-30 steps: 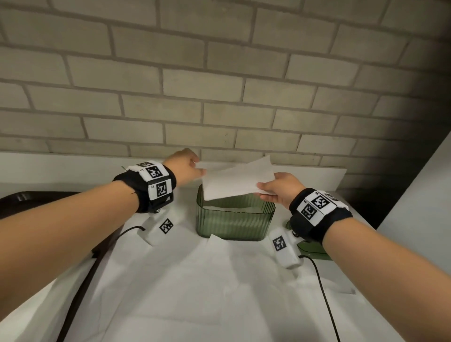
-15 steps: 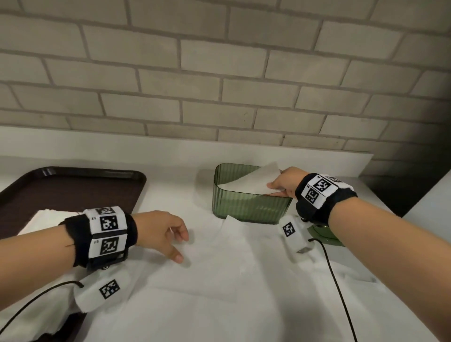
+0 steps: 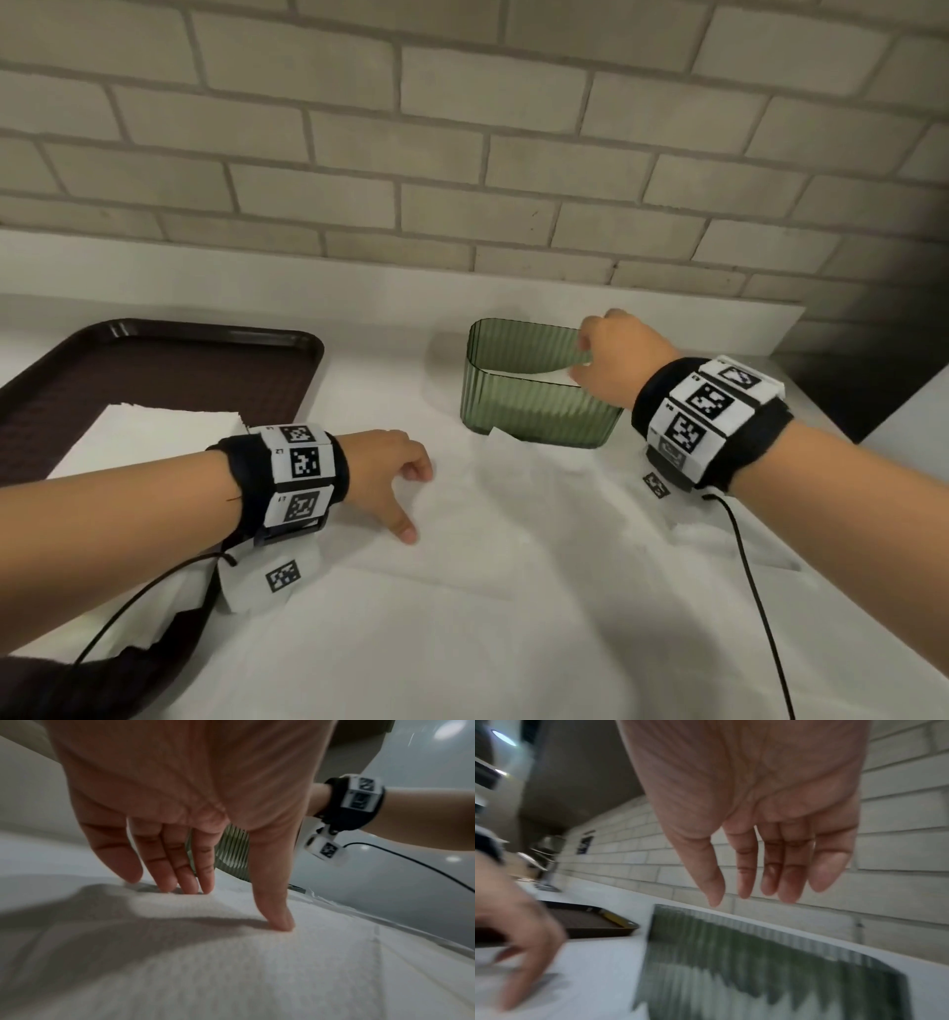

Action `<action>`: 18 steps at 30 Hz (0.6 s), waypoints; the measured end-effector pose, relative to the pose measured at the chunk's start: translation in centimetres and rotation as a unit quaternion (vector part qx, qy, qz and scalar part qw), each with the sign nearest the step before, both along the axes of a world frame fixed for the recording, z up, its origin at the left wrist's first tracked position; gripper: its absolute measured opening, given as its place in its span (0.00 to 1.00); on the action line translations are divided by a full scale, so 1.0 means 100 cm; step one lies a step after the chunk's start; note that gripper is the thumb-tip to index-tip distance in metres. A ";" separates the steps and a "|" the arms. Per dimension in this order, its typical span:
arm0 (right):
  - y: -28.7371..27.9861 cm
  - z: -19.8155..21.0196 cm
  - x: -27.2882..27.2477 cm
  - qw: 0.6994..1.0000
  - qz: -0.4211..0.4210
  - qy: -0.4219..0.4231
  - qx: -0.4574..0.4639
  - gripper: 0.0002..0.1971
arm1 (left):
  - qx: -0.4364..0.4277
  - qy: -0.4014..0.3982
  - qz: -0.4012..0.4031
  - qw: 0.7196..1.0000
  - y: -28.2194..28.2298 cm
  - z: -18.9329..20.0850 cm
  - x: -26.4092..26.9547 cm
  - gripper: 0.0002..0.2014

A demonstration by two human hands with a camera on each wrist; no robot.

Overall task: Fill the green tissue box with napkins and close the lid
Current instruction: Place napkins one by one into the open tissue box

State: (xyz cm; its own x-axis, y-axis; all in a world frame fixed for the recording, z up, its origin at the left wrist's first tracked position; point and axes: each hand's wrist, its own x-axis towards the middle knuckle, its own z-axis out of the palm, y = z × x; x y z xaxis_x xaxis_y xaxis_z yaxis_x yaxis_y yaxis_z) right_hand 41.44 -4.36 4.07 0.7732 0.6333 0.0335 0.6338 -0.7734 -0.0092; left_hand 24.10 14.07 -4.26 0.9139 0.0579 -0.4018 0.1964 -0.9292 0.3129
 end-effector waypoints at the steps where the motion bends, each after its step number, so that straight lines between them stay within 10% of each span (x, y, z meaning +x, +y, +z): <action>1: -0.001 -0.001 -0.011 1.000 0.023 0.007 0.002 0.13 | -0.001 0.002 0.003 1.000 0.000 -0.001 0.001 0.34; 12: -0.017 -0.051 -0.113 0.925 0.089 0.352 -0.115 0.20 | 0.008 -0.021 0.004 1.000 0.004 -0.007 0.003 0.19; 18: -0.031 -0.068 -0.112 0.894 0.035 0.447 -0.002 0.21 | -0.044 -0.084 0.018 0.995 0.008 0.009 -0.004 0.12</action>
